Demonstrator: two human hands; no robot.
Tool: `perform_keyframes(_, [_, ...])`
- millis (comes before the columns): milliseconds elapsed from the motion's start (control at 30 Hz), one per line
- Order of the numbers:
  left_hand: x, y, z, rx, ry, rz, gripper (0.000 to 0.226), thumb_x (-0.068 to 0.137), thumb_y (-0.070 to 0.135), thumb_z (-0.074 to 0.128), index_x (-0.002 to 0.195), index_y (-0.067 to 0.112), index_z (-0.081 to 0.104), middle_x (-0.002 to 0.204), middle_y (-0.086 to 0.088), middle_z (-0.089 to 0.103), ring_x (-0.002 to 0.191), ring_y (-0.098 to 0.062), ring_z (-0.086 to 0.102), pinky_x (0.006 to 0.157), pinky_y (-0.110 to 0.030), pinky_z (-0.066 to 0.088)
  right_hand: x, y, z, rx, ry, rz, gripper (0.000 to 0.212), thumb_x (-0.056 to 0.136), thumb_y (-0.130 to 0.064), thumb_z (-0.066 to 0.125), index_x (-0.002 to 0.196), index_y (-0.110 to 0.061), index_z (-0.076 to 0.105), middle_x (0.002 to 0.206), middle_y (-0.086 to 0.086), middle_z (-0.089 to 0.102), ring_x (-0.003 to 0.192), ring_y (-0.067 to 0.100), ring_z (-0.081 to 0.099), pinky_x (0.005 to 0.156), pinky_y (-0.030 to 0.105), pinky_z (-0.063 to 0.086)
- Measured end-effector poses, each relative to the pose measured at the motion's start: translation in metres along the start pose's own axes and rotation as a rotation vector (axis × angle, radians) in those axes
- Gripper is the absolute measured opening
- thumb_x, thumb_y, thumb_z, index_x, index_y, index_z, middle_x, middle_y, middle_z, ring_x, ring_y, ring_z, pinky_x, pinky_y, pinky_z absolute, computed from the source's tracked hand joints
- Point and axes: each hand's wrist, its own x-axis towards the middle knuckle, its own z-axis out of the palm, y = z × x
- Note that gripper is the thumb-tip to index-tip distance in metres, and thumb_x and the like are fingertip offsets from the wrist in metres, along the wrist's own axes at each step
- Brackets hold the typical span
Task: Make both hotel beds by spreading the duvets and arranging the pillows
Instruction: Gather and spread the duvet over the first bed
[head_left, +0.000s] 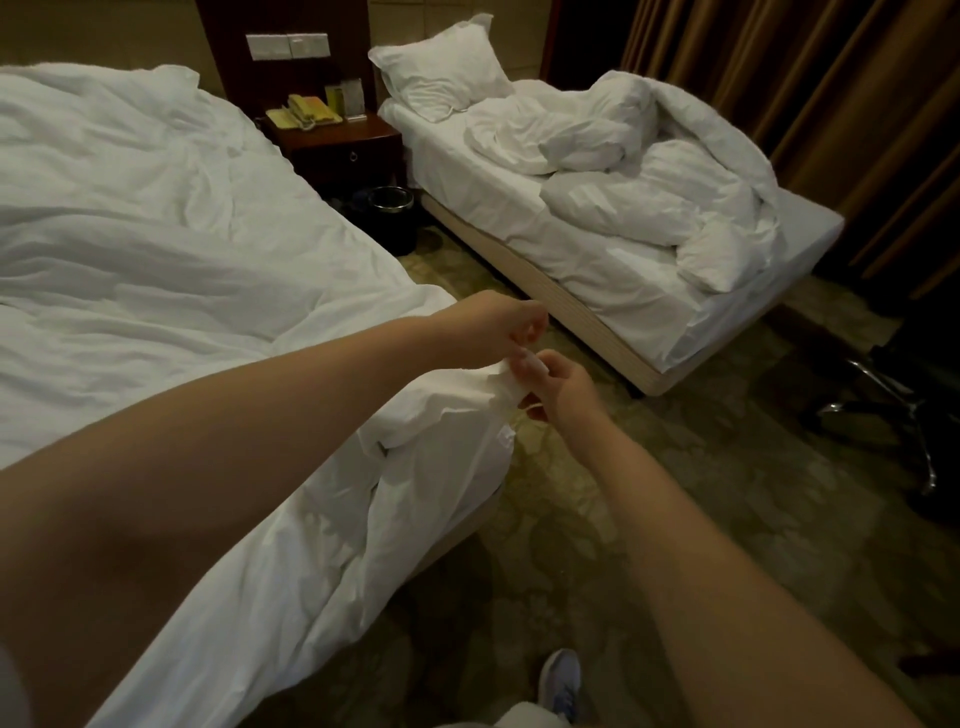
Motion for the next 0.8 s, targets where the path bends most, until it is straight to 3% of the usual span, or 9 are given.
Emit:
perform_keyframes(67, [-0.002,-0.004,-0.001,0.000,0.018,-0.012,0.010,0.088,0.013,0.060,0.096,0.013,0.054,0.094,-0.007,0.065,0.088,-0.023,0.060,0.078,-0.035,0.048,0.004,-0.005,0.003,0.003,-0.024,-0.017,0.020,0.094,-0.021,0.058,0.076,-0.015,0.055,0.078,0.003,0.058,0.069,0.017,0.052,0.064,0.026,0.043])
perform_keyframes(233, [-0.010,-0.016,-0.006,-0.044,0.063,-0.036,0.008,0.087,0.003,0.053,0.088,0.011,0.053,0.073,0.005,0.051,0.077,-0.020,0.050,0.065,-0.025,0.040,0.011,-0.011,0.014,0.048,-0.126,-0.062,0.014,0.094,-0.022,0.057,0.087,-0.012,0.063,0.090,0.015,0.053,0.082,0.027,0.048,0.077,0.039,0.041])
perform_keyframes(333, [-0.012,-0.023,0.002,-0.069,0.137,-0.085,0.012,0.091,0.005,0.050,0.101,0.007,0.057,0.092,-0.005,0.059,0.088,-0.023,0.055,0.076,-0.030,0.043,0.017,-0.012,0.017,0.110,-0.106,-0.077,0.018,0.095,-0.025,0.056,0.085,-0.014,0.067,0.087,0.014,0.056,0.081,0.027,0.050,0.077,0.039,0.043])
perform_keyframes(433, [-0.020,-0.029,0.019,-0.198,0.343,-0.184,0.022,0.095,0.017,0.052,0.114,0.006,0.053,0.115,-0.008,0.057,0.105,-0.021,0.055,0.082,-0.021,0.040,0.026,-0.017,0.018,0.284,-0.107,-0.057,0.020,0.098,-0.020,0.052,0.088,-0.012,0.067,0.079,0.004,0.066,0.073,0.016,0.063,0.070,0.029,0.053])
perform_keyframes(533, [-0.027,-0.026,0.037,-0.276,0.509,-0.346,0.029,0.097,0.025,0.049,0.119,0.007,0.050,0.119,-0.007,0.050,0.105,-0.020,0.053,0.080,-0.018,0.035,0.039,-0.032,0.020,0.397,-0.130,-0.060,0.019,0.097,-0.013,0.052,0.083,-0.008,0.063,0.072,0.003,0.065,0.065,0.012,0.063,0.061,0.024,0.054])
perform_keyframes(633, [-0.031,-0.027,0.046,-0.189,0.619,-0.465,0.034,0.097,0.024,0.049,0.124,0.003,0.048,0.125,-0.014,0.048,0.109,-0.026,0.049,0.090,-0.027,0.035,0.053,-0.047,0.020,0.487,-0.135,-0.040,0.023,0.096,-0.009,0.054,0.073,-0.008,0.058,0.063,0.000,0.060,0.059,0.011,0.058,0.056,0.023,0.051])
perform_keyframes(800, [-0.038,-0.033,0.062,0.000,0.472,-0.709,0.050,0.094,0.029,0.052,0.138,0.011,0.037,0.138,-0.013,0.040,0.120,-0.029,0.044,0.102,-0.037,0.036,0.067,-0.073,-0.006,0.696,-0.148,0.017,0.027,0.095,-0.009,0.054,0.069,-0.010,0.050,0.062,-0.001,0.052,0.056,0.009,0.053,0.056,0.023,0.047])
